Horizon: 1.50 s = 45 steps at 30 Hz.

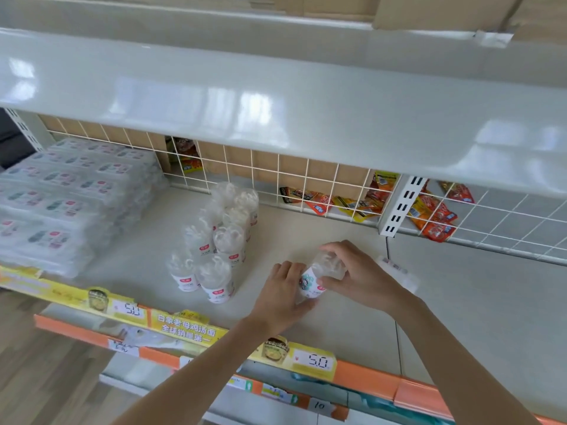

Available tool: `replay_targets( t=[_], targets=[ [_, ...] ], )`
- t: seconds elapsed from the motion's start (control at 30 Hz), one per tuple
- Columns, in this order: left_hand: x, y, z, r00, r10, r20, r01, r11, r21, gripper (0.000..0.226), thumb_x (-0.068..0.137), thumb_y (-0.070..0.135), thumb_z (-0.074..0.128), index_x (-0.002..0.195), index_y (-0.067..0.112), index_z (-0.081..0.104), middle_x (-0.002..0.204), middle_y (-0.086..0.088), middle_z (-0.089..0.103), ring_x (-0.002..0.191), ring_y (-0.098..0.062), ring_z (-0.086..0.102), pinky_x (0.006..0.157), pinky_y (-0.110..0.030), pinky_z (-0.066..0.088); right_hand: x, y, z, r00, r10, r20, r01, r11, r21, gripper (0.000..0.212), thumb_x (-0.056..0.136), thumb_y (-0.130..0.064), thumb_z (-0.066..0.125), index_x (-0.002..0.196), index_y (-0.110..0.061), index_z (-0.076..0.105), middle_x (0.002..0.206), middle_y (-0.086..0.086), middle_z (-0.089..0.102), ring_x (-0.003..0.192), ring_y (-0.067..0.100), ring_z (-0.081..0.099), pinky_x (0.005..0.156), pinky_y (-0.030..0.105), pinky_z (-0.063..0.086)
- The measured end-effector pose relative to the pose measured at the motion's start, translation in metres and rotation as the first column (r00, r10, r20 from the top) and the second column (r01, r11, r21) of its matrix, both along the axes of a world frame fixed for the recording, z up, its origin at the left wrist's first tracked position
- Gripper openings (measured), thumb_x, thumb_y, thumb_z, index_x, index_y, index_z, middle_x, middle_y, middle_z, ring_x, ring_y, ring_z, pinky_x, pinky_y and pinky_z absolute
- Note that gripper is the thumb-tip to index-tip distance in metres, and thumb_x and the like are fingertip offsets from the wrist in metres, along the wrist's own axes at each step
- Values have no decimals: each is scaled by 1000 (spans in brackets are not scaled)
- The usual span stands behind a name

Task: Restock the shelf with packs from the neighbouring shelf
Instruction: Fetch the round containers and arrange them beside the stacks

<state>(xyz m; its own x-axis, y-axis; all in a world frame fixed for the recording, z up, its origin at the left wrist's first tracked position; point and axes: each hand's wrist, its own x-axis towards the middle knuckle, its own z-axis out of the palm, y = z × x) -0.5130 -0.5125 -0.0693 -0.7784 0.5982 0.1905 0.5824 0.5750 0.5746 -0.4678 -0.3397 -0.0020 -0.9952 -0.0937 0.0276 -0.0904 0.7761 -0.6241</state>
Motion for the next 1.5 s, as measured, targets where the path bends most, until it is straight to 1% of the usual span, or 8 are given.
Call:
replay_targets(
  t=[0.13, 0.27, 0.63, 0.9, 1.1, 1.27, 1.37, 1.5],
  targets=[
    [-2, -10, 14, 995, -6, -104, -24, 958, -285, 46, 86, 41, 47, 121, 12, 40, 118, -4, 41, 111, -22, 39, 96, -33, 33, -29, -15, 4, 986, -42, -164, 67, 987, 148, 47, 81, -22, 65, 120, -13, 40, 119, 1, 45, 101, 15, 45, 80, 27, 42],
    [-1, -29, 26, 980, -134, -150, 58, 902, -429, 40, 92, 34, 44, 126, 14, 42, 124, -5, 42, 115, -23, 39, 99, -34, 33, -74, -31, -6, 990, -35, -136, 69, 963, 259, 43, 84, -24, 63, 119, -11, 42, 121, 7, 42, 109, 23, 45, 82, 29, 38],
    [1, -50, 34, 983, -128, -133, 60, 904, -424, 36, 93, 28, 44, 126, 16, 45, 127, -3, 39, 120, -19, 34, 86, -31, 31, -141, -49, -4, 986, -120, -115, 135, 982, 129, 66, 85, -29, 64, 139, -10, 32, 142, 7, 34, 125, 25, 40, 92, 30, 35],
    [-7, -22, 5, 959, -206, -195, 156, 958, -242, 28, 83, 20, 50, 109, 15, 57, 110, -3, 53, 102, -22, 47, 89, -34, 43, -28, 26, 4, 957, -213, -196, 260, 932, 254, 39, 90, -26, 54, 127, -15, 49, 128, 2, 47, 117, 19, 46, 95, 32, 37],
    [1, 1, -5, 968, -205, -146, 203, 979, -25, 31, 75, 29, 46, 98, 15, 61, 95, -3, 58, 87, -23, 53, 75, -37, 48, 47, 74, -16, 891, -437, 122, 333, 813, 478, 63, 82, -51, 60, 132, -22, 35, 126, 1, 45, 111, 21, 43, 88, 35, 40],
    [5, -2, -2, 980, -198, 20, 193, 972, 132, 54, 81, 52, 48, 123, 19, 50, 108, 4, 55, 100, -9, 50, 87, -20, 39, 59, 43, -27, 961, -206, 184, 199, 979, 54, 63, 78, -29, 70, 133, -26, 40, 112, -3, 38, 99, 9, 44, 82, 18, 38],
    [6, -4, 5, 952, -246, 183, 200, 951, 235, 61, 78, 59, 50, 128, 24, 46, 109, 10, 55, 96, 0, 52, 80, -9, 40, 52, 15, -30, 986, -70, 149, 91, 986, -137, 61, 77, -25, 72, 130, -32, 42, 117, -8, 39, 105, 1, 43, 83, 11, 38],
    [6, -5, 6, 972, -196, 133, 152, 947, 281, 46, 71, 54, 61, 107, 25, 57, 101, 11, 54, 90, -5, 54, 73, -14, 43, 50, -3, -44, 919, -332, 211, 389, 697, -603, 39, 80, -20, 70, 114, -29, 52, 116, -3, 55, 105, 7, 55, 86, 16, 46]
  ],
)
